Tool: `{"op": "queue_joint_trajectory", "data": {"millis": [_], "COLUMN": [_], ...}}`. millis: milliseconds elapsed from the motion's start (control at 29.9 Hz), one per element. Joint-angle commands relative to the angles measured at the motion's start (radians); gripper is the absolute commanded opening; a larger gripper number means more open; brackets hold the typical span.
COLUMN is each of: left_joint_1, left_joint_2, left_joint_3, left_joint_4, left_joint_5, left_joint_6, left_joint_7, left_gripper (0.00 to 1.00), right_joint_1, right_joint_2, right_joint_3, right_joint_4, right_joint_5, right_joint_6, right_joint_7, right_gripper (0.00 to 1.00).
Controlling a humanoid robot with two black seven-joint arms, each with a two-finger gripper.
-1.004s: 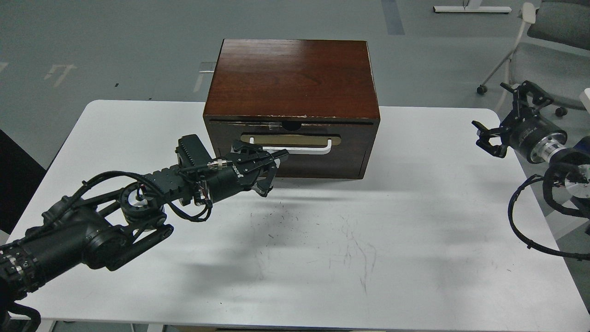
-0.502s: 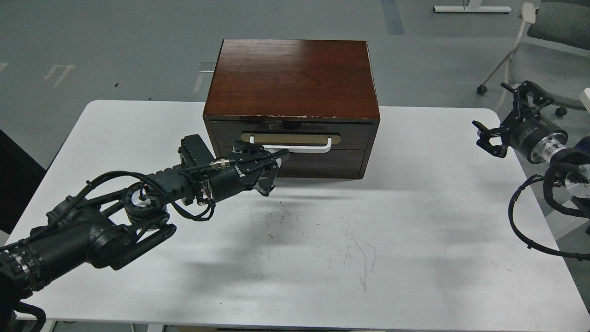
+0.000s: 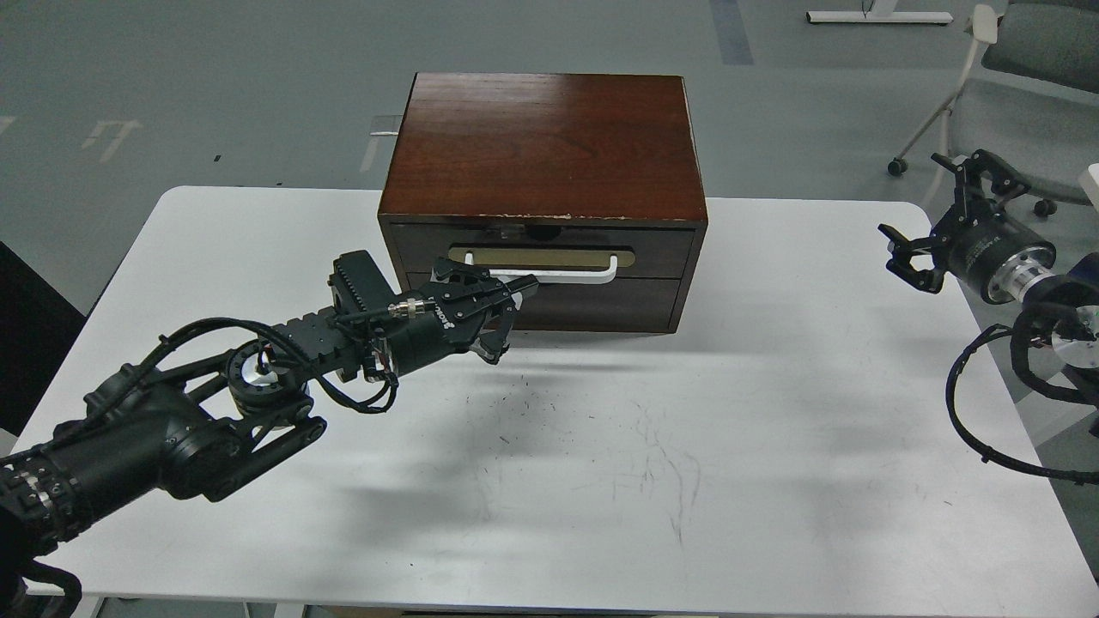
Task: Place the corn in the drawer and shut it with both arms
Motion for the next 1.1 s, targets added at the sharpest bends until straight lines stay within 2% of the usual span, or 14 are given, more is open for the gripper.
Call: {"op": "queue_joint_trajectory", "data": {"millis": [0,100,201,234,301,335,435,669,770,837,870,937,1037,1071], "left_joint_1": [0.012,0.020,0.048,0.055,0.057,0.060,0.060,0.016,-0.043,-0.049,-0.060,-0.061,-0.061,-0.061], "left_joint_2": [0.005,0.019,0.100,0.150,0.204,0.239,0.299,0.333,0.344,0.341,0.335,0.330,0.316,0.301], "left_joint_3": [0.004,0.006,0.012,0.012,0.012,0.012,0.001,-0.088,-0.102,-0.108,-0.127,-0.131,-0.131,-0.131], "left_joint_4": [-0.003,-0.016,-0.087,-0.149,-0.207,-0.259,-0.342,-0.315,-0.255,-0.232,-0.158,-0.108,-0.054,-0.028], "left_joint_5": [0.000,0.000,0.000,0.000,0.000,-0.038,-0.303,-0.797,-1.006,-1.062,-1.256,-1.405,-1.555,-1.613], "left_joint_6": [0.042,0.096,0.169,0.169,0.169,0.169,0.169,0.169,0.003,-0.035,-0.124,-0.185,-0.254,-0.274], "left_joint_7": [-0.008,-0.016,-0.082,-0.121,-0.124,-0.124,-0.124,-0.124,-0.124,-0.124,-0.124,-0.124,-0.048,0.016], "left_gripper": [0.00,0.00,0.00,0.18,0.58,1.00,1.00,1.00,1.00,1.00,1.00,1.00,1.00,1.00], "right_joint_1": [0.001,0.001,0.001,0.001,0.001,0.001,0.004,0.063,0.099,0.108,0.132,0.143,0.149,0.149], "right_joint_2": [-0.001,-0.001,-0.006,-0.011,-0.012,-0.012,-0.003,0.026,0.070,0.086,0.136,0.158,0.190,0.198], "right_joint_3": [0.000,0.000,0.000,0.000,0.000,0.000,0.001,0.003,0.003,0.003,0.005,0.005,0.003,0.003], "right_joint_4": [0.000,0.000,-0.001,-0.001,-0.003,-0.003,-0.001,0.003,0.003,0.003,0.003,0.003,0.003,0.002], "right_joint_5": [0.000,0.000,0.000,-0.001,-0.002,-0.002,-0.002,-0.003,-0.017,-0.028,-0.055,-0.067,-0.084,-0.095], "right_joint_6": [0.000,0.000,0.000,0.000,0.000,0.000,0.000,0.000,0.000,0.000,0.000,0.000,0.000,0.000], "right_joint_7": [0.000,-0.001,-0.001,-0.001,-0.001,-0.001,0.000,0.000,0.000,0.000,0.008,0.013,0.013,0.013], "right_gripper": [1.00,1.00,1.00,1.00,1.00,1.00,1.00,1.00,1.00,1.00,1.00,1.00,1.00,1.00]}}
